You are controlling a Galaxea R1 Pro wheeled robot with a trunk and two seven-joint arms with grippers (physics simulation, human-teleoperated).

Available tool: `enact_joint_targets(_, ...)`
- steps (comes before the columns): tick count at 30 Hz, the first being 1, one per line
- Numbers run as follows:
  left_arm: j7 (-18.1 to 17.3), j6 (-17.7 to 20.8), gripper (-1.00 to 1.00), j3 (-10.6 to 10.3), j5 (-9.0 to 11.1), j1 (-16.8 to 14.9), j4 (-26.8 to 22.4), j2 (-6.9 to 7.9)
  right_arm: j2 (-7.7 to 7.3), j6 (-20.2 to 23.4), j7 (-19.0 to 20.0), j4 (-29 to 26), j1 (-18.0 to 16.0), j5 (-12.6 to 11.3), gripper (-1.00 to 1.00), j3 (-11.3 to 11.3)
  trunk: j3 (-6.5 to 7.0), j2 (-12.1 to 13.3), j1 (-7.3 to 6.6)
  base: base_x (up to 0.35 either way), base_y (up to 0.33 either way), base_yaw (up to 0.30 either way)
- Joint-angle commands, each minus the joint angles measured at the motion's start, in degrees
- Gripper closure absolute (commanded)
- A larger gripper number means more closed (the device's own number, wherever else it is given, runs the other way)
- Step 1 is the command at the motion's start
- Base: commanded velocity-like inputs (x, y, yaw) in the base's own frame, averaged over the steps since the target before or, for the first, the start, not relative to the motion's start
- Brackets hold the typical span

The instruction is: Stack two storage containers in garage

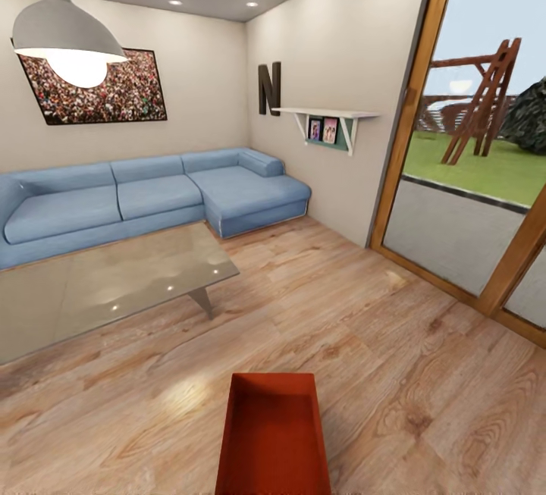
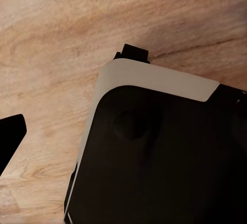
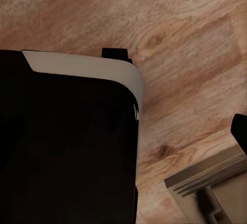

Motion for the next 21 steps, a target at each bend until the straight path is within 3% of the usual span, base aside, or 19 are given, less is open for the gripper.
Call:
enact_joint_targets(1,0.10,-0.02,-1.00,0.09,0.18,-0.02,-0.01,-0.01,0.03,-0.32,-0.03,0.17,-0.07,-0.50,-1.00,0.49,-0.15,-0.03,0.00,0.000,0.000,0.000)
enact_joint_targets(21,0.19,-0.02,-1.00,0.09,0.27,-0.02,-0.01,-0.02,0.02,-0.34,-0.04,0.17,-0.06,-0.50,-1.00,0.39,-1.96,-0.03,0.00,0.000,0.000,0.000)
